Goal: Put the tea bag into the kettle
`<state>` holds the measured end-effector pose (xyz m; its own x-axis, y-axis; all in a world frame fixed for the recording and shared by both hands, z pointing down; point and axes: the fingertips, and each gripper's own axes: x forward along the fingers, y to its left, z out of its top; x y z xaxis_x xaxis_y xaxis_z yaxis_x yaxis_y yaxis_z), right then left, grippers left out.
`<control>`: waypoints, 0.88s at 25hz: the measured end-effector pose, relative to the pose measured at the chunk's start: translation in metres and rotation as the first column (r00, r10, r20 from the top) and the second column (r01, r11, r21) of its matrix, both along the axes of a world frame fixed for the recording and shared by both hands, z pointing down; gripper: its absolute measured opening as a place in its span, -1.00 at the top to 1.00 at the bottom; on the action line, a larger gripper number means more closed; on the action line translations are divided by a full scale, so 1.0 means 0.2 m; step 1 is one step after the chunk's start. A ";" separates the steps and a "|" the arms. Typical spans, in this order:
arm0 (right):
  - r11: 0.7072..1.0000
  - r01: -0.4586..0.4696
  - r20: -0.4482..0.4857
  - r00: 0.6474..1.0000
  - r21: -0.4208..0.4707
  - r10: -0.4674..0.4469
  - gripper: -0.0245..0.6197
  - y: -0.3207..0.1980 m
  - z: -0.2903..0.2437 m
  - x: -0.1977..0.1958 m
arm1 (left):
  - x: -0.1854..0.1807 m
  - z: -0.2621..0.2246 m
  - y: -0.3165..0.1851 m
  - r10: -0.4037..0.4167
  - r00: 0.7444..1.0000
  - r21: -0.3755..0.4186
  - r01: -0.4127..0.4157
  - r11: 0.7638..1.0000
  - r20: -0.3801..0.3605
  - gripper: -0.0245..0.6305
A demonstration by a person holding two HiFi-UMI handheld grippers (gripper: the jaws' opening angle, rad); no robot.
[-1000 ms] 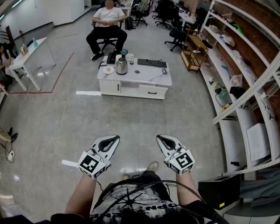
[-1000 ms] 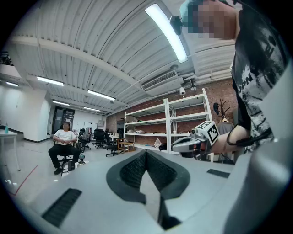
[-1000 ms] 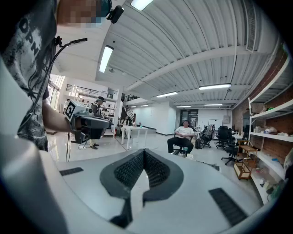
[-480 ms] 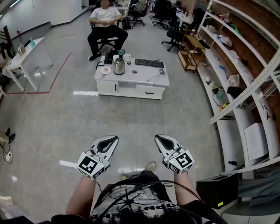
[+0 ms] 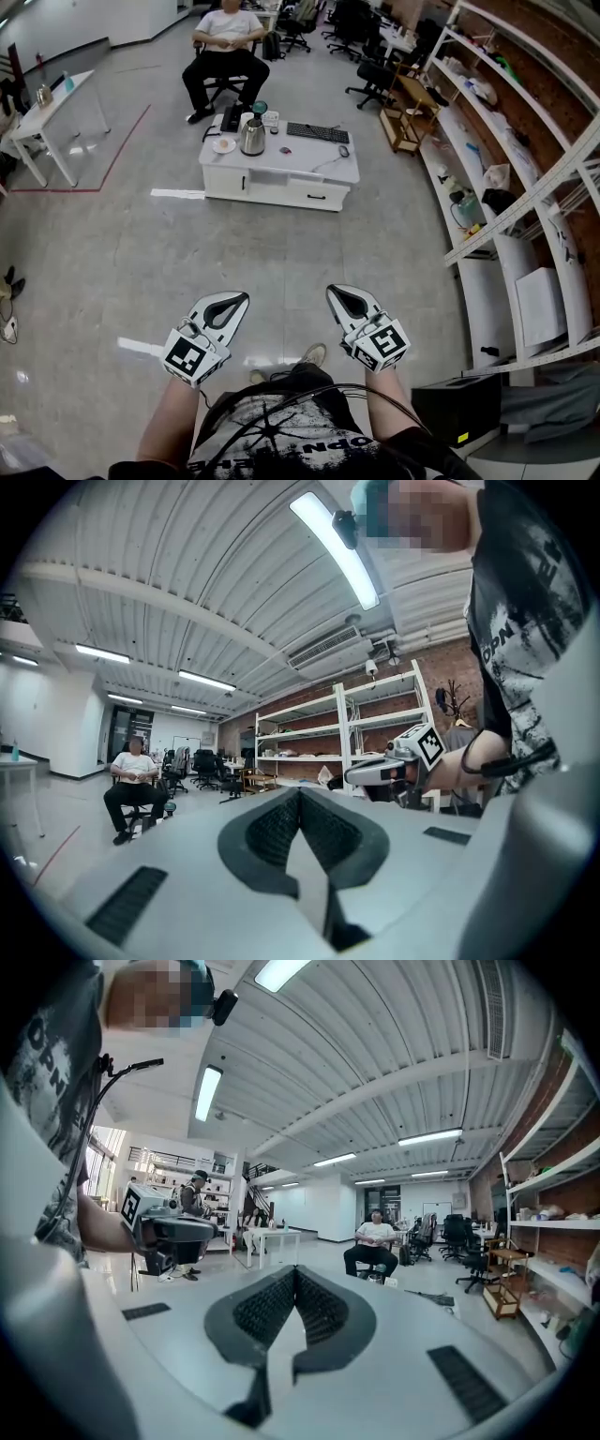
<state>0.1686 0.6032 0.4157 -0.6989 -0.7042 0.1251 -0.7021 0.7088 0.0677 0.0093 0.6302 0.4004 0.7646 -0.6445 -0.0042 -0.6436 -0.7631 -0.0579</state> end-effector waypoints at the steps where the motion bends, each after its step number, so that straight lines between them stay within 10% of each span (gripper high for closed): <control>1: 1.000 -0.001 -0.005 1.000 0.000 0.001 0.90 -0.01 0.00 0.00 | 0.00 0.00 0.00 0.001 1.000 0.000 -0.001 1.000 -0.004 0.91; 22: 1.000 -0.021 -0.004 1.000 -0.001 0.021 0.90 -0.17 -0.01 0.03 | 0.09 0.11 -0.21 0.048 0.997 -0.083 -0.053 0.995 -0.057 0.91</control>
